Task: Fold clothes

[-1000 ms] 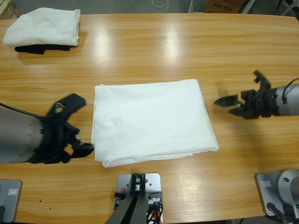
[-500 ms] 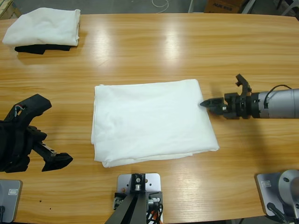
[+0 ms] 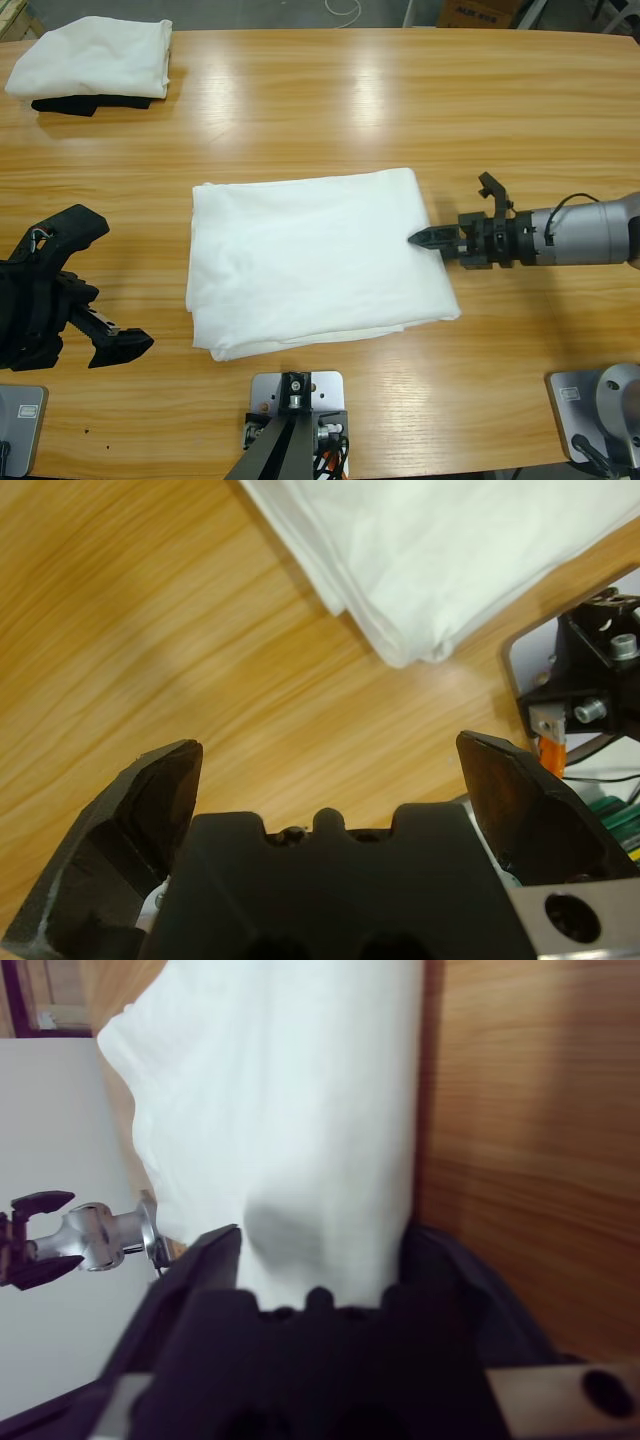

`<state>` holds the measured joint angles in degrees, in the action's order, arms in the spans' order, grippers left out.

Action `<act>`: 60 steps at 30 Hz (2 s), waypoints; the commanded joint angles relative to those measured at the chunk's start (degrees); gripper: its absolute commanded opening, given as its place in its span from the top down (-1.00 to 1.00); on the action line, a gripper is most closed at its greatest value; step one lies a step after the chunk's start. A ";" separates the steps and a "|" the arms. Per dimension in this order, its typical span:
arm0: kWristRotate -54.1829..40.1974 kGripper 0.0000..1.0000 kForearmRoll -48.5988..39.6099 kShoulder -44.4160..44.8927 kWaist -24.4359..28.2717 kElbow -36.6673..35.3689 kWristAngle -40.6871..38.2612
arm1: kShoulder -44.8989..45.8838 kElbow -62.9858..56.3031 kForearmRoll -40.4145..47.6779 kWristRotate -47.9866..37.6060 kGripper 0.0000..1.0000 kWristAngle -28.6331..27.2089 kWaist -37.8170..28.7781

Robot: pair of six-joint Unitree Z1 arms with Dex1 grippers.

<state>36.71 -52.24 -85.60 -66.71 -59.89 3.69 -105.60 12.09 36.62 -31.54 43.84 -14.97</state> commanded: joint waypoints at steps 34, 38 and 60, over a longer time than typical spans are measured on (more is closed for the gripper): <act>0.47 -0.99 0.03 -0.48 0.34 2.96 0.88 | 23.28 28.79 -69.62 0.11 1.00 -46.41 -12.87; 0.56 -0.99 0.03 -0.48 0.14 3.20 0.97 | 20.75 34.56 -81.01 -0.28 1.00 -56.88 -13.07; 1.61 -0.99 3.01 -0.87 0.09 5.21 0.97 | -3.14 79.70 -128.47 -8.78 1.00 -84.69 -51.70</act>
<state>37.55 -50.37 -85.60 -66.70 -57.10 3.71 -101.94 86.71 -85.33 -38.07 -42.62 -57.24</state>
